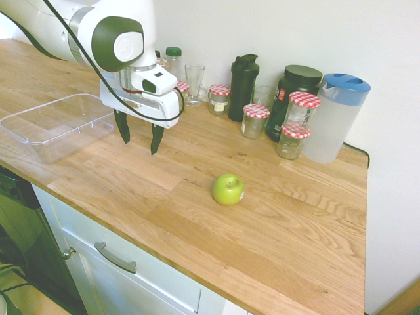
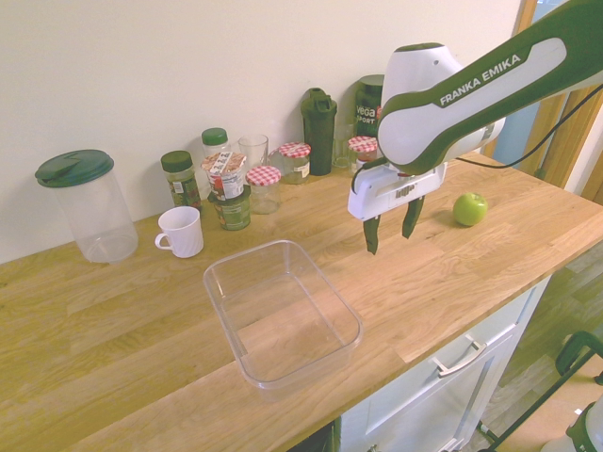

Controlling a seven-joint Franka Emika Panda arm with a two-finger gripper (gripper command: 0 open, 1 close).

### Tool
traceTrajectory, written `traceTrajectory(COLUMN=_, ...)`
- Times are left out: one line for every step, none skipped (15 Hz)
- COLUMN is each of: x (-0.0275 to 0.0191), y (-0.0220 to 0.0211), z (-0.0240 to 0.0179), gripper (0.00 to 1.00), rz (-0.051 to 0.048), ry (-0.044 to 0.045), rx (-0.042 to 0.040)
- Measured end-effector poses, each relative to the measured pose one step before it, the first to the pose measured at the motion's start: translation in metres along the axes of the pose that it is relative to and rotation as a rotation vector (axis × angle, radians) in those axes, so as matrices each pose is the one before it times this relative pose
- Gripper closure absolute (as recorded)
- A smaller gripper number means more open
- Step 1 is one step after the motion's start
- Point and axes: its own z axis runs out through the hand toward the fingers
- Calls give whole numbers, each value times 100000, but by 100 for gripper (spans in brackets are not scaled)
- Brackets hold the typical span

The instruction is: Put the apple into the container

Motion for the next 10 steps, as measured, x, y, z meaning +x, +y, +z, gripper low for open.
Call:
traceTrajectory(x=31, y=21, z=74, gripper=0, rz=86, ry=-121, rx=-114)
traceTrajectory(x=64, y=38, z=-5, gripper=0, rz=86, ry=62, rx=-37)
traceTrajectory(x=197, y=-38, z=-339, gripper=0, rz=-303, ry=130, rx=233)
traceTrajectory(x=636, y=-28, z=-1081, gripper=0, rz=-80, ry=369, rx=676)
traceTrajectory(x=1221, y=403, z=-1766, gripper=0, rz=-287, ry=-26, rx=-258)
traceTrajectory(x=2005, y=1259, z=-2548, gripper=0, rz=-1377, ry=150, rx=-505)
traceTrajectory(x=2070, y=1718, z=-2163, gripper=0, rz=-3841, ry=970, rx=497)
traceTrajectory(x=2076, y=2312, z=-1316, gripper=0, rz=-5525, ry=1170, rx=333)
traceTrajectory(x=1552, y=2393, z=-314, gripper=0, rz=-5515, ry=525, rx=105)
traceTrajectory(x=1068, y=2462, z=426, gripper=0, rz=-5287, ry=-1056, rx=441)
